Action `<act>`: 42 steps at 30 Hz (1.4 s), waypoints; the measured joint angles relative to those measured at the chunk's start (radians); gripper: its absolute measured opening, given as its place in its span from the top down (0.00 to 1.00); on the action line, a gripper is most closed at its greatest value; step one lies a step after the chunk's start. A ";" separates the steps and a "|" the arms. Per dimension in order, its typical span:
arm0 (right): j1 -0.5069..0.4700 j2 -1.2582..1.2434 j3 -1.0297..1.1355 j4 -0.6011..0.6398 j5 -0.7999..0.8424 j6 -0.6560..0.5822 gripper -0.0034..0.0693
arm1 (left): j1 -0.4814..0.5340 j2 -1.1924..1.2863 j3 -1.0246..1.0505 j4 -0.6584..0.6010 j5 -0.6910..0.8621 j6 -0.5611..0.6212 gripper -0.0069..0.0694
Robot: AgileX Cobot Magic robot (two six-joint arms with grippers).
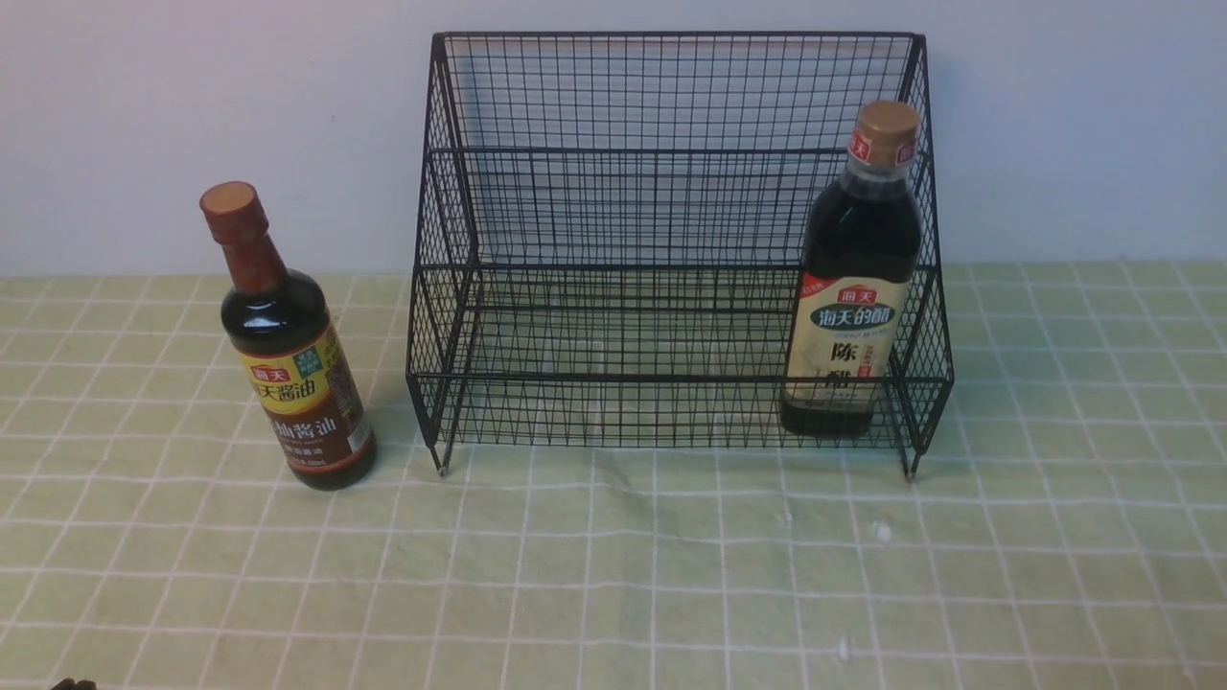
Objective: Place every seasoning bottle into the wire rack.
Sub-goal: Use the left arm to grab the condiment bottle closest to it
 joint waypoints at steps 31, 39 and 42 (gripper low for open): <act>0.000 0.000 -0.001 0.000 0.005 0.000 0.97 | 0.000 0.000 0.000 0.036 -0.084 0.002 0.92; 0.000 0.000 -0.001 0.000 0.005 0.000 0.97 | 0.000 0.000 0.000 -0.086 -0.403 -0.146 0.92; 0.000 0.000 -0.001 0.000 0.005 0.000 0.97 | 0.000 0.000 0.000 -0.093 -0.558 -0.183 0.92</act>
